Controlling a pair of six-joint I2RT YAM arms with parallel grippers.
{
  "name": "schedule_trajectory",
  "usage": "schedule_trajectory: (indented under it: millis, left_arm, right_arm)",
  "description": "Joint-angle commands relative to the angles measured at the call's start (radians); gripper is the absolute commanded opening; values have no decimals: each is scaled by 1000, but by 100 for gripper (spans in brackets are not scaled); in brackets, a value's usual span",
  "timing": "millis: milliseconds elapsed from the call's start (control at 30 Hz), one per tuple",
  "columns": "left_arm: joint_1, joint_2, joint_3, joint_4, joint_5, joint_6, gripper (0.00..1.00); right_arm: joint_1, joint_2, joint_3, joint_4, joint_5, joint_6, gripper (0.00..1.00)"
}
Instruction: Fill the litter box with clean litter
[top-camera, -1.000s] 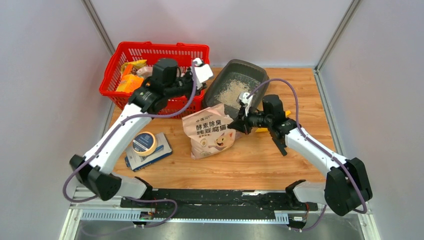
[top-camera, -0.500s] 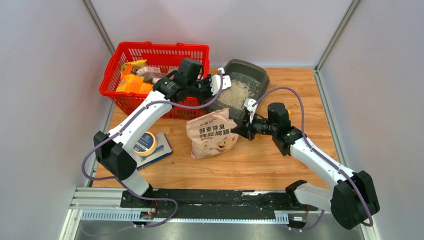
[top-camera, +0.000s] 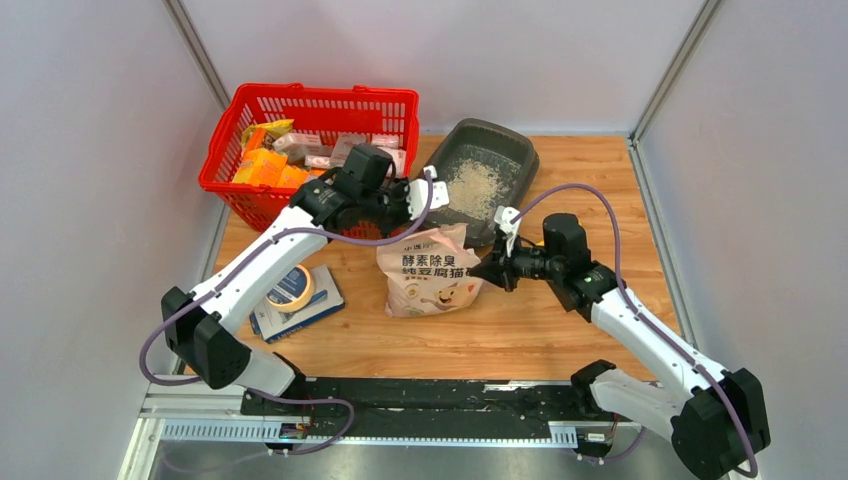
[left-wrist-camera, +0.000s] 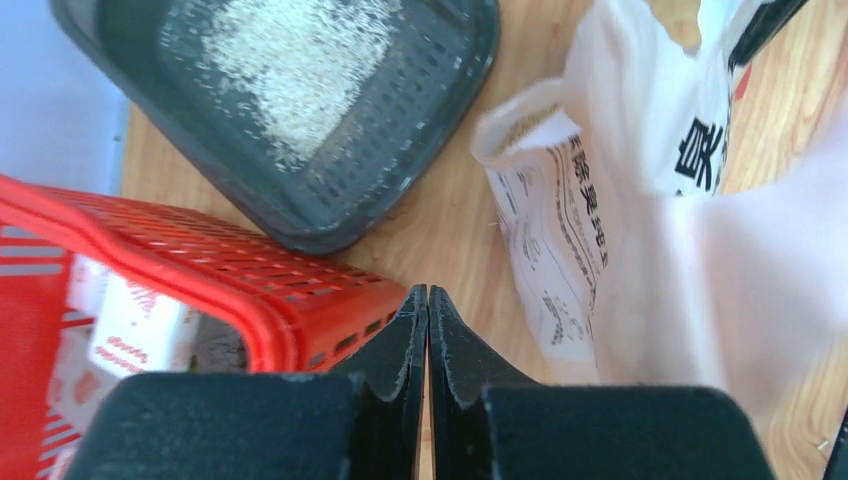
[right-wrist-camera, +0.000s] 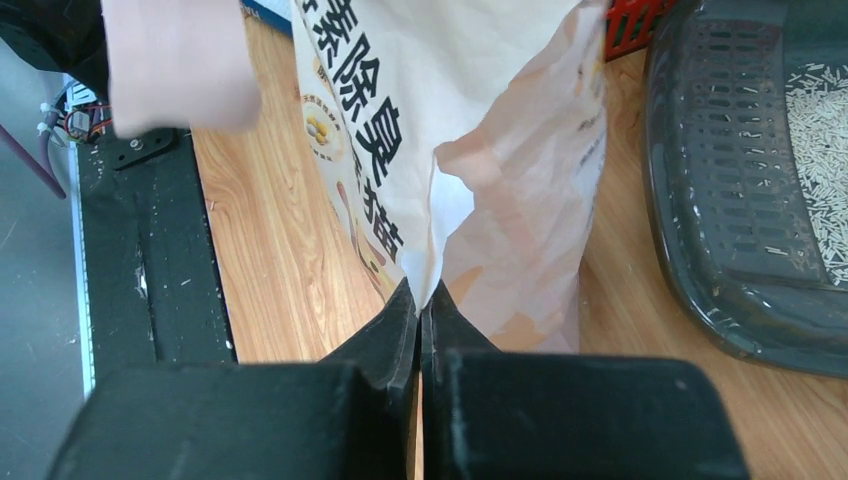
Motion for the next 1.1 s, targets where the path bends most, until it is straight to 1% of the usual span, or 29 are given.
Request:
schedule_trajectory:
  millis: [0, 100, 267, 400, 600, 800, 1067]
  left_arm:
    - [-13, -3, -69, 41, 9, 3, 7]
    - [-22, 43, -99, 104, 20, 0, 7]
    - [-28, 134, -63, 175, 72, -15, 7]
    - [-30, 180, -14, 173, 179, -14, 7]
    - [-51, 212, 15, 138, 271, -29, 7]
    - [-83, 221, 12, 166, 298, -94, 7]
    - [-96, 250, 29, 242, 298, -206, 6]
  right_arm:
    - [5, -37, -1, 0, -44, -23, 0]
    - [5, -15, -10, 18, -44, -13, 0]
    - [5, -21, -7, 8, -39, -23, 0]
    - [5, -15, -13, 24, -28, -6, 0]
    - [5, 9, -12, 86, -7, 17, 1]
    - [5, 51, 6, 106, -17, 16, 2]
    - [3, 68, 22, 75, -30, -9, 5]
